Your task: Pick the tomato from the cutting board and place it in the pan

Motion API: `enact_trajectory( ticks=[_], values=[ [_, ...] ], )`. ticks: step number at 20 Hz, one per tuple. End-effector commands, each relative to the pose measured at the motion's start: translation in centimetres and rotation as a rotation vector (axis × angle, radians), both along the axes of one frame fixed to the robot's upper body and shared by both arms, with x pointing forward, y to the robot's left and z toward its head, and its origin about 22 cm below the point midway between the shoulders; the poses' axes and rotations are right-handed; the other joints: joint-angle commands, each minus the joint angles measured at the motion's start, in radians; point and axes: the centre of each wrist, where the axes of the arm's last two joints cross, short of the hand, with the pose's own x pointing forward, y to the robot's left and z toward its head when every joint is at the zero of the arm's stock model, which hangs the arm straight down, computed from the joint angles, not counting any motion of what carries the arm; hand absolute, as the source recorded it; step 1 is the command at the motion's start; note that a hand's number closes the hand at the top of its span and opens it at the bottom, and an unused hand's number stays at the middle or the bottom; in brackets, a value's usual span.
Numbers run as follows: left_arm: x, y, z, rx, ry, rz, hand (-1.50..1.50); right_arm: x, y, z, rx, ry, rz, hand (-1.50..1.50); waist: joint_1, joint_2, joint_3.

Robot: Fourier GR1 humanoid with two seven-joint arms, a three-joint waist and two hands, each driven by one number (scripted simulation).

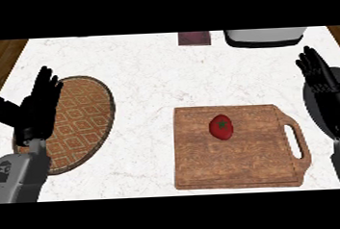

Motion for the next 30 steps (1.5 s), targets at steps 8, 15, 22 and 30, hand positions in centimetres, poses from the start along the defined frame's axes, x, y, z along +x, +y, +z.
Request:
enact_trajectory(
  ticks=[8, 15, 22, 30],
  values=[
    [-1.6, -1.2, 0.8, 0.067, 0.006, -0.127, 0.00, 0.0, 0.9, -0.4, 0.010, 0.077, -0.389, 1.50, -0.035, -0.021, -0.012],
    [-3.0, -0.2, 1.4, 0.079, 0.017, -0.100, 0.00, -10.2, 1.2, -1.9, -0.256, 0.043, -0.475, -1.50, -0.050, -0.024, -0.011],
    [-4.0, -2.6, 1.7, 0.063, -0.011, -0.157, 0.00, -10.0, 3.3, 2.8, -0.467, 0.033, -0.372, -1.50, -0.015, -0.015, -0.010],
    [-3.0, -3.2, 0.9, 0.055, 0.007, -0.165, 0.00, -5.6, 6.2, 7.9, -0.810, 0.236, -0.328, -1.50, 0.011, -0.009, -0.012]
  ],
)
